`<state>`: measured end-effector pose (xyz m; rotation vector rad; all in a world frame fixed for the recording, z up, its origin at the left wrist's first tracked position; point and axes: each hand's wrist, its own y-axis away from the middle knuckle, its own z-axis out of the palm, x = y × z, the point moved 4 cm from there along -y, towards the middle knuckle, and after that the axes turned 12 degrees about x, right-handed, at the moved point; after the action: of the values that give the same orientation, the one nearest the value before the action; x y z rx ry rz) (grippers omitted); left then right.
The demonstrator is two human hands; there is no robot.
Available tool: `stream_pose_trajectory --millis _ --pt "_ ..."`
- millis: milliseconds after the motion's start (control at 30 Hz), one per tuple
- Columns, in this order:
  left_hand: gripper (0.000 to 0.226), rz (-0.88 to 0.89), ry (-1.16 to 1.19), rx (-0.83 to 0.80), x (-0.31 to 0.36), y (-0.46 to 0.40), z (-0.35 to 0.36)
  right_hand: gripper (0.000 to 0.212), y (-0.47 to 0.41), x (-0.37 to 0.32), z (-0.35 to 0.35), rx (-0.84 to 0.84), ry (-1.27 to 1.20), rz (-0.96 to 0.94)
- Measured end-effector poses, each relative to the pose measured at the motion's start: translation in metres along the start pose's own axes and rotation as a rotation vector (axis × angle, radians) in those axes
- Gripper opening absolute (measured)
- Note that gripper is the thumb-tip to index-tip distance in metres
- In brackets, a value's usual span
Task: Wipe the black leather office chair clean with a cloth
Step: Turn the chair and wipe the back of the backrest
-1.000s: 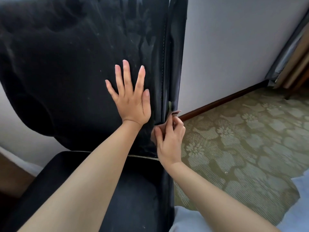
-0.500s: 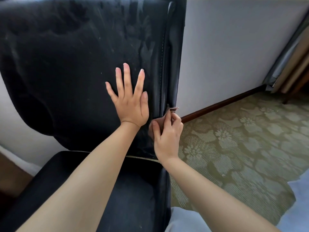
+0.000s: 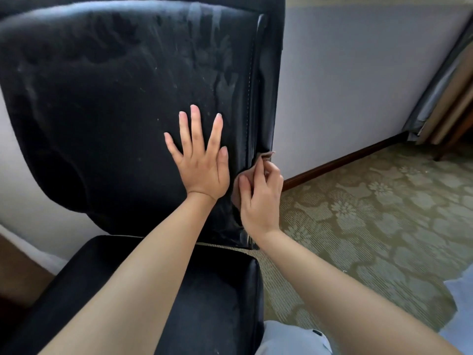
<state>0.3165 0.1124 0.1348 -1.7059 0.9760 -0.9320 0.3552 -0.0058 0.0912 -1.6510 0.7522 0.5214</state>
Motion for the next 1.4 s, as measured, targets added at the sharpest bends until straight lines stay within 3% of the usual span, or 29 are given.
stream_pose_trajectory --millis 167,267,333,533,667,867,1067,1400 --pt "0.052 0.005 -0.009 0.009 0.000 0.001 0.001 0.054 0.033 0.029 -0.002 -0.120 0.083 -0.122" --pt "0.052 -0.013 -0.010 0.011 -0.001 0.004 0.004 0.073 0.063 0.058 0.004 -0.258 0.080 0.021" --pt "0.052 -0.028 -0.011 0.020 0.000 0.005 0.004 0.073 0.063 0.059 0.004 -0.292 0.057 0.035" --pt "0.052 -0.028 0.001 0.033 -0.002 0.005 0.004 0.058 -0.007 0.003 0.002 -0.045 -0.051 0.009" --pt "0.052 -0.016 0.010 0.044 -0.001 0.006 0.004 0.050 0.006 0.006 0.001 0.009 0.004 -0.077" --pt "0.052 -0.019 -0.003 0.040 -0.001 0.006 0.005 0.046 0.046 0.038 -0.002 -0.030 0.070 -0.153" --pt "0.052 -0.037 -0.017 0.018 -0.001 0.005 0.004 0.041 -0.016 -0.011 0.001 0.064 -0.062 -0.222" --pt "0.052 -0.021 0.008 0.038 -0.002 0.005 0.004 0.047 0.044 0.028 0.001 -0.094 0.100 -0.315"
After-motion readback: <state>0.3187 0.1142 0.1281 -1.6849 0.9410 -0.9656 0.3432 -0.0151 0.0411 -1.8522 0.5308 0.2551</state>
